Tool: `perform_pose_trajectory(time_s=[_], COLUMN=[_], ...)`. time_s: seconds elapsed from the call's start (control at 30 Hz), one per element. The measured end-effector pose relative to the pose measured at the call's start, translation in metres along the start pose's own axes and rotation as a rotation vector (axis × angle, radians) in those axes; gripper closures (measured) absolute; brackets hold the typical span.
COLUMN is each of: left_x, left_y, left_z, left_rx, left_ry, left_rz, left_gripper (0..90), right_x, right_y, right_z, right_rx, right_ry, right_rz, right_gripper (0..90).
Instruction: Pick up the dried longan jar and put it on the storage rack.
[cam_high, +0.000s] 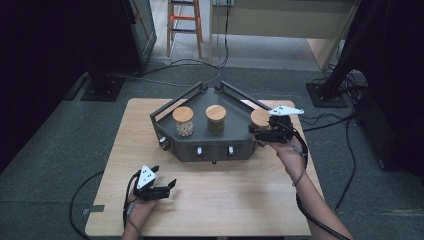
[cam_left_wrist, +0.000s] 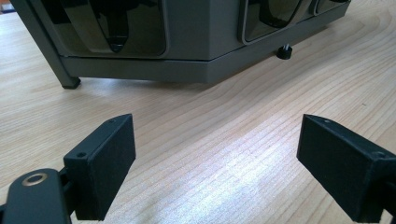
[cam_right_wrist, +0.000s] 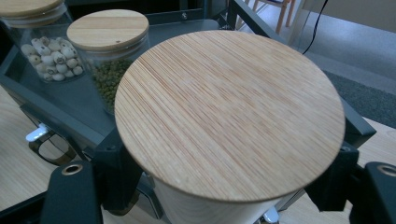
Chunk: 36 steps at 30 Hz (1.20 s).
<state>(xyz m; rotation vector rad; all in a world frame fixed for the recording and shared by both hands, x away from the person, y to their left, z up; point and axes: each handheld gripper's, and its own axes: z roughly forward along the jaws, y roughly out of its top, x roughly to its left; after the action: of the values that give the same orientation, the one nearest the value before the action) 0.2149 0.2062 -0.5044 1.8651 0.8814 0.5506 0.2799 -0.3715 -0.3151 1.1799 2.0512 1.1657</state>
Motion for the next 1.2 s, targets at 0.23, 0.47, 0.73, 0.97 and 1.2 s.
perform_pose_trajectory(time_s=[0.23,0.47,0.73,0.97,1.2], left_x=[0.000,0.000,0.000,0.000,0.000], left_y=[0.000,0.000,0.000,0.000,0.001], left_z=[0.000,0.000,0.000,0.000,0.000], left_rx=[-0.001,0.000,0.000,0.001,0.003], left_ry=[-0.001,-0.001,-0.001,-0.002,-0.001], left_rz=[-0.002,-0.001,-0.002,0.000,0.005], left_gripper=[11.5,11.5,11.5,11.5,11.5], right_x=[0.002,-0.001,-0.003,-0.003,-0.003], right_y=[0.003,0.005,0.008,0.010,0.011], right_z=[0.010,0.021,0.031,0.039,0.045], right_rx=[0.000,0.009,0.005,0.008,0.002], right_ry=[-0.010,-0.002,0.005,0.000,-0.004], right_rz=[-0.049,-0.037,-0.047,-0.037,-0.033], right_gripper=[25.5,25.5,25.5,25.5,25.5])
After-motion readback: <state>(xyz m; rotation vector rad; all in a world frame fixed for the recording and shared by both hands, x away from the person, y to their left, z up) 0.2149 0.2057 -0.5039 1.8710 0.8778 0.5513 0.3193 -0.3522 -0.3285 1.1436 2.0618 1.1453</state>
